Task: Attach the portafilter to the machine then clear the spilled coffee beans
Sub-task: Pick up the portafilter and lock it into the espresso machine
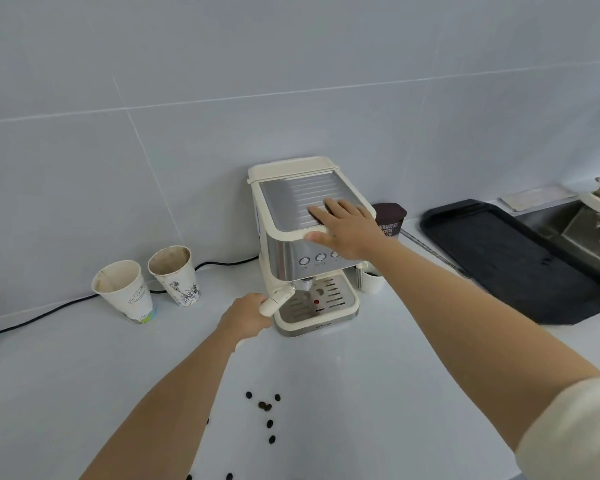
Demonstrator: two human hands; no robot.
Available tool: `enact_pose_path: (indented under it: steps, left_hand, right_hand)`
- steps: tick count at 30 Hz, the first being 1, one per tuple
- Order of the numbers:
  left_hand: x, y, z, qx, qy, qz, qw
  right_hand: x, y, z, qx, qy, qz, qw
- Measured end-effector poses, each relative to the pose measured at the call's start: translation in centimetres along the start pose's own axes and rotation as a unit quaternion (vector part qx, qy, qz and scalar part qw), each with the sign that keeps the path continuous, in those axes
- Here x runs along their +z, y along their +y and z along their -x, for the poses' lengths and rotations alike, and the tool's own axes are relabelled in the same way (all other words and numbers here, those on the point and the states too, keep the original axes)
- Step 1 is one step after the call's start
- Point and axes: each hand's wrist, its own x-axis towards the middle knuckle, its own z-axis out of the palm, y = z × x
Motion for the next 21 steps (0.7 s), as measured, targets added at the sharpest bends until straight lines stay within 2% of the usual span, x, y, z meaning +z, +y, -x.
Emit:
enact_pose_path:
  steps: [4, 13, 21]
  left_hand:
    - [-0.2, 0.2, -1.2, 0.014, -0.005, 0.055, 0.998]
    - [-1.2, 0.3, -2.6, 0.015, -0.035, 0.077, 0.996]
    - [-1.1, 1.1, -3.2, 0.009, -0.027, 0.1, 0.995]
  right_hand:
    - [0.3, 0.1, 0.0, 0.0, 0.011, -0.017, 1.0]
    - [0.5, 0.1, 0.2, -0.003, 0.02, -0.004, 1.0]
    - [0.5, 0.0, 0.2, 0.002, 0.019, -0.008, 1.0]
